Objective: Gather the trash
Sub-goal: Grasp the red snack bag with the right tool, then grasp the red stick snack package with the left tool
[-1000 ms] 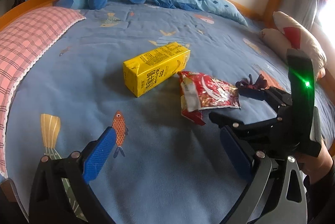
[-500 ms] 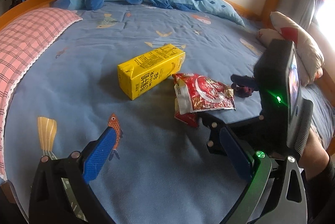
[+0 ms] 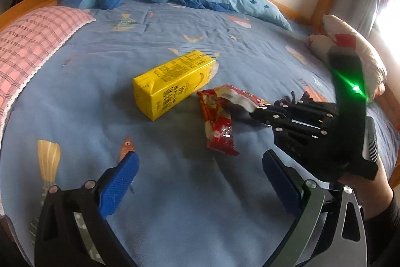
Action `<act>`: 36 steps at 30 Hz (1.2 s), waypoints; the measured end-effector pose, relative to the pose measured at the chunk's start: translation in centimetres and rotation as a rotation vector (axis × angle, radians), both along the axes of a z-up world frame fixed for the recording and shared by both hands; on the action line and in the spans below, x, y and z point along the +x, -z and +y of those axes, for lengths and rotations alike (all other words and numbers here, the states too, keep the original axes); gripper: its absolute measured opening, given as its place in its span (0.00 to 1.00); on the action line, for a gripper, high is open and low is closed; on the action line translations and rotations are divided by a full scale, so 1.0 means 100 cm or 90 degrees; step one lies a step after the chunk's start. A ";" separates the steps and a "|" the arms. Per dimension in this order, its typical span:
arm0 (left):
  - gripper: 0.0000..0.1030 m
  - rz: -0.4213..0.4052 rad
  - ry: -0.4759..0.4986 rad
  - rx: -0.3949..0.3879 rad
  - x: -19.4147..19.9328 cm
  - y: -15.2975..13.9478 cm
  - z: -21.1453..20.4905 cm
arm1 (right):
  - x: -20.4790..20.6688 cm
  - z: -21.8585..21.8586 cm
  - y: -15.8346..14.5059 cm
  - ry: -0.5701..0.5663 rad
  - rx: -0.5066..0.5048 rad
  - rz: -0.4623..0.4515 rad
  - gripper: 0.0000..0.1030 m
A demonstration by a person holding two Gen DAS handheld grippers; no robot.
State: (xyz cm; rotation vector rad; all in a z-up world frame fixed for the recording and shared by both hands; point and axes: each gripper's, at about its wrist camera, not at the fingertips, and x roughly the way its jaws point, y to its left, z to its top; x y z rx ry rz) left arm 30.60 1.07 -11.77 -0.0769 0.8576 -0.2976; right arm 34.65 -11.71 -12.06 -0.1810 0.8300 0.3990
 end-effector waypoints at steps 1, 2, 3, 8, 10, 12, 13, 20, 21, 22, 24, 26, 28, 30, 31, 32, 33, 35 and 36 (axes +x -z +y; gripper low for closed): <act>0.96 -0.001 0.001 -0.003 0.001 0.000 -0.003 | -0.002 -0.003 -0.003 0.001 0.014 0.002 0.03; 0.96 -0.001 0.003 -0.005 0.003 0.000 -0.005 | -0.006 -0.007 -0.007 0.001 0.035 0.000 0.03; 0.96 0.000 0.008 -0.007 0.005 0.000 -0.009 | -0.009 -0.010 -0.011 0.002 0.048 -0.001 0.03; 0.96 -0.002 0.019 -0.014 0.015 0.003 -0.025 | -0.018 -0.024 -0.023 0.015 0.090 0.001 0.03; 0.96 0.001 0.022 -0.015 0.023 0.006 -0.031 | -0.019 -0.030 -0.025 0.014 0.113 0.010 0.03; 0.96 0.005 0.018 -0.013 0.031 0.010 -0.035 | -0.019 -0.034 -0.027 0.014 0.120 0.012 0.03; 0.95 0.010 0.015 -0.010 0.037 0.014 -0.038 | -0.019 -0.035 -0.028 0.014 0.122 0.011 0.03; 0.44 0.055 0.026 0.008 0.068 0.039 -0.051 | -0.016 -0.044 -0.025 0.017 0.139 0.025 0.03; 0.41 0.064 0.027 0.007 0.070 0.042 -0.051 | -0.016 -0.046 -0.025 0.019 0.142 0.025 0.03; 0.35 0.064 0.022 0.008 0.072 0.044 -0.050 | -0.016 -0.047 -0.025 0.021 0.145 0.026 0.03; 0.33 0.063 0.019 -0.004 0.070 0.043 -0.047 | -0.017 -0.050 -0.025 0.023 0.150 0.027 0.03; 0.32 0.060 0.017 -0.018 0.067 0.040 -0.043 | -0.018 -0.053 -0.026 0.028 0.154 0.026 0.03; 0.32 0.052 0.017 -0.025 0.061 0.034 -0.041 | -0.021 -0.056 -0.027 0.032 0.159 0.027 0.03; 0.32 0.043 0.018 -0.030 0.054 0.028 -0.041 | -0.025 -0.059 -0.030 0.035 0.168 0.027 0.03; 0.32 0.036 0.022 -0.030 0.047 0.022 -0.041 | -0.027 -0.060 -0.031 0.036 0.170 0.027 0.03; 0.32 0.031 0.024 -0.031 0.044 0.018 -0.040 | -0.032 -0.061 -0.033 0.038 0.170 0.026 0.03; 0.32 0.023 0.030 -0.033 0.037 0.012 -0.041 | -0.035 -0.062 -0.035 0.039 0.171 0.025 0.03; 0.32 0.015 0.039 -0.031 0.024 0.004 -0.043 | -0.045 -0.066 -0.040 0.044 0.175 0.023 0.03; 0.32 0.011 0.044 -0.028 0.017 0.000 -0.045 | -0.050 -0.069 -0.042 0.045 0.178 0.023 0.03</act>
